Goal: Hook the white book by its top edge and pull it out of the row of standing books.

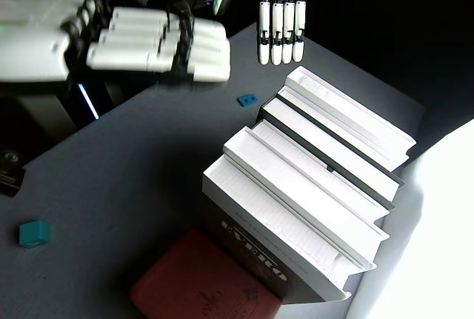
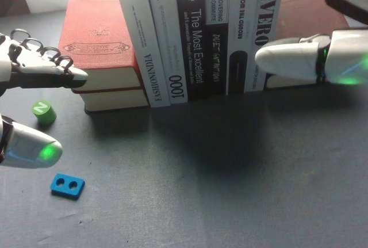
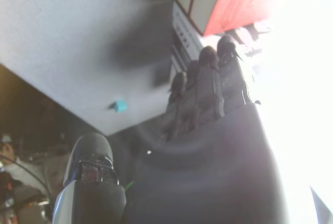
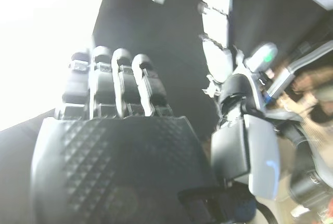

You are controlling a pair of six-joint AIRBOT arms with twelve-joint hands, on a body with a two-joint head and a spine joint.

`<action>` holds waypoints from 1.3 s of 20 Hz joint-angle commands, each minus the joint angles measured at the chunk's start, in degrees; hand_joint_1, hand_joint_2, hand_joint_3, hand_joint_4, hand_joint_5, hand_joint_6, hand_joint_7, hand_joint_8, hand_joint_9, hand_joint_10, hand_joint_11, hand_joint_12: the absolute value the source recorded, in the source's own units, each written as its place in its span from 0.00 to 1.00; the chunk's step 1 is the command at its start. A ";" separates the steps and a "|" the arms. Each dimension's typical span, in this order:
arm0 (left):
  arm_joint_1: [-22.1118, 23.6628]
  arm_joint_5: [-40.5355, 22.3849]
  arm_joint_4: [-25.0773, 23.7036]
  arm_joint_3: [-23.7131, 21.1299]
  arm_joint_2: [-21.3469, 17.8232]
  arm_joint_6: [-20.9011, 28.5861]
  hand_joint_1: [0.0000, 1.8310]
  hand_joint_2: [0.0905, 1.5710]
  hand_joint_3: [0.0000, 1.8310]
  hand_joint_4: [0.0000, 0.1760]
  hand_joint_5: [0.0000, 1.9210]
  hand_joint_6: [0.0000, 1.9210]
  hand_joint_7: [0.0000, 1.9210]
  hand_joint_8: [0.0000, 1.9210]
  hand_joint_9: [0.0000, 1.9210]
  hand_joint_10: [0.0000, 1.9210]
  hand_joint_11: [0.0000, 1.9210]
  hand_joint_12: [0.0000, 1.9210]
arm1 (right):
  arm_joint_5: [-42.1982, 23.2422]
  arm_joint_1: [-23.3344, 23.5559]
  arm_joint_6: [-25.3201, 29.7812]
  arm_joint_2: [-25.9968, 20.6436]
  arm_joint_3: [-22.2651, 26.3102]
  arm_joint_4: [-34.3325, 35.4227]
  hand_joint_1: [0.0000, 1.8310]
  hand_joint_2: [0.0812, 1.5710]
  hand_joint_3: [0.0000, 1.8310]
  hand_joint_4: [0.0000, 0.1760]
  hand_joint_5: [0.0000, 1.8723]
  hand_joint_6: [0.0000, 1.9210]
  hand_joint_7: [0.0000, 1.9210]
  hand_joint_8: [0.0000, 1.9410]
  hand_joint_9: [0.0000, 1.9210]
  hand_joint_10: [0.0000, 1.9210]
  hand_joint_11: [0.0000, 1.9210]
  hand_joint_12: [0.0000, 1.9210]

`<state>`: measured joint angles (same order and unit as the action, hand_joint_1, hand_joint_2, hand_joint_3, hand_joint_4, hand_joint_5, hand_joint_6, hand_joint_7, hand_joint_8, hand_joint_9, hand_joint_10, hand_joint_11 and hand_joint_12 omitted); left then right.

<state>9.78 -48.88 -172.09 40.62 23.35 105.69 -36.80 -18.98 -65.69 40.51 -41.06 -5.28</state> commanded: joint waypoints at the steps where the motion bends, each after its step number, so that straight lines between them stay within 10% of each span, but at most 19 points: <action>1: 0.59 4.71 -0.48 -0.15 -0.10 -0.08 0.00 0.67 0.06 0.00 0.00 0.00 0.00 0.00 0.00 0.00 0.00 0.00 | -10.43 -0.57 -3.03 0.12 0.34 -0.07 0.00 0.73 0.03 0.00 0.00 0.00 0.00 0.00 0.00 0.00 0.00 0.00; 5: 0.64 4.71 -0.48 -0.16 -0.06 -0.08 0.00 0.70 0.02 0.00 0.00 0.00 0.00 0.00 0.00 0.00 0.00 0.00 | -16.94 -6.57 -8.16 1.49 -0.65 0.70 0.00 0.74 0.01 0.00 0.00 0.00 0.00 0.00 0.00 0.00 0.00 0.00; 26: 0.80 4.71 -0.48 0.31 -0.02 -0.07 0.00 0.70 0.01 0.00 0.00 0.00 0.00 0.00 0.00 0.00 0.00 0.00 | -10.44 -0.07 -24.05 13.00 -9.90 17.30 0.00 0.75 0.01 0.00 0.00 0.00 0.00 0.00 0.00 0.00 0.00 0.00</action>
<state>9.78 -48.86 -172.09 40.69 23.35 105.67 -40.56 -20.14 -89.95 53.82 -51.20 12.82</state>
